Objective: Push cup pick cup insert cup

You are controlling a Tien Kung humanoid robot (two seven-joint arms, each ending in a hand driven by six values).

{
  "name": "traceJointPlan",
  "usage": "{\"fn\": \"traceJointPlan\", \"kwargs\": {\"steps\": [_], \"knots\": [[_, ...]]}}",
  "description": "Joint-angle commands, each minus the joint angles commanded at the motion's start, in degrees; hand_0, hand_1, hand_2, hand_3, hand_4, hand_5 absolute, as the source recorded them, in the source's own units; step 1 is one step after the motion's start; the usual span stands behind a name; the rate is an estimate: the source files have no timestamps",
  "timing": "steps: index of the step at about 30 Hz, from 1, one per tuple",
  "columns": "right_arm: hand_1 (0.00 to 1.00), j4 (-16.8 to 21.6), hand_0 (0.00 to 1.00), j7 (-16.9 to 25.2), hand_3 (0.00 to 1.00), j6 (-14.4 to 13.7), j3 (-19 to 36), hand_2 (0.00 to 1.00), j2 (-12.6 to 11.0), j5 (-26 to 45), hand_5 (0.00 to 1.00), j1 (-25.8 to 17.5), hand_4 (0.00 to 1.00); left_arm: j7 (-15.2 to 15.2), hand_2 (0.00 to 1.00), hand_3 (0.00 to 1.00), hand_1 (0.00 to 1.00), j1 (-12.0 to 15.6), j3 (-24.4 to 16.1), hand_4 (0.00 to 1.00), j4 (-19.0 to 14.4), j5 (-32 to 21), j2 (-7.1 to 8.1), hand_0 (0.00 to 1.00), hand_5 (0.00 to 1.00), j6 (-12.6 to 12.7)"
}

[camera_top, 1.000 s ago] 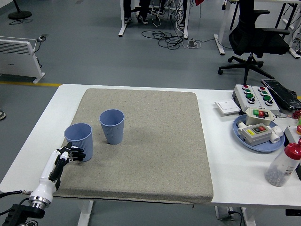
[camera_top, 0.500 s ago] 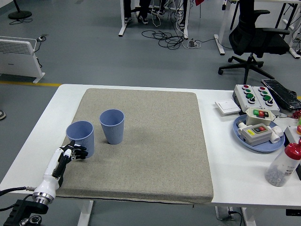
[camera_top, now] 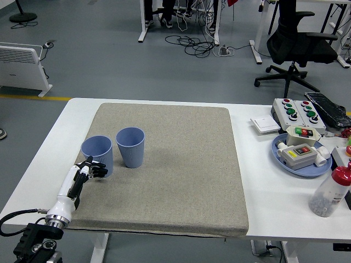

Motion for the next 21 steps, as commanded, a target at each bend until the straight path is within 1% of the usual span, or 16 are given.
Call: {"fn": "traceJointPlan", "kwargs": {"steps": [4, 7, 9, 12, 17, 21], "knots": [[0.656, 0.0, 0.721, 0.0, 0.58, 0.02, -0.2, 0.654, -0.01, 0.11, 0.534, 0.06, 0.091, -0.22, 0.49, 0.453, 0.541, -1.17, -0.33, 0.54, 1.41, -0.08, -0.62, 0.524, 0.998, 0.02], [0.654, 0.0, 0.721, 0.01, 0.581, 0.03, -0.39, 0.654, -0.01, 0.18, 0.536, 0.11, 0.091, -0.46, 0.49, 0.453, 0.542, -2.77, -0.37, 0.538, 3.41, 0.02, -1.62, 0.526, 0.998, 0.01], [0.654, 0.0, 0.721, 0.01, 0.581, 0.03, -0.41, 0.654, -0.01, 0.2, 0.536, 0.11, 0.091, -0.5, 0.49, 0.453, 0.542, -2.97, -0.36, 0.538, 3.66, 0.02, -1.76, 0.526, 0.998, 0.01], [0.654, 0.0, 0.721, 0.02, 0.581, 0.04, -0.57, 0.654, -0.02, 0.25, 0.536, 0.13, 0.091, -0.72, 0.49, 0.453, 0.542, -3.9, -0.37, 0.538, 4.84, -0.02, -2.71, 0.526, 0.998, -0.03], [0.655, 0.0, 0.721, 0.03, 0.58, 0.04, -0.78, 0.654, -0.05, 0.42, 0.536, 0.16, 0.091, -1.01, 0.491, 0.452, 0.546, -5.01, -0.28, 0.536, 6.42, -0.23, -3.34, 0.527, 0.998, -0.11], [0.655, 0.0, 0.721, 0.02, 0.58, 0.06, -0.91, 0.654, -0.06, 0.46, 0.536, 0.14, 0.092, -1.23, 0.491, 0.452, 0.546, -6.27, -0.57, 0.532, 8.63, -0.3, -3.8, 0.529, 0.998, -0.13]]}}
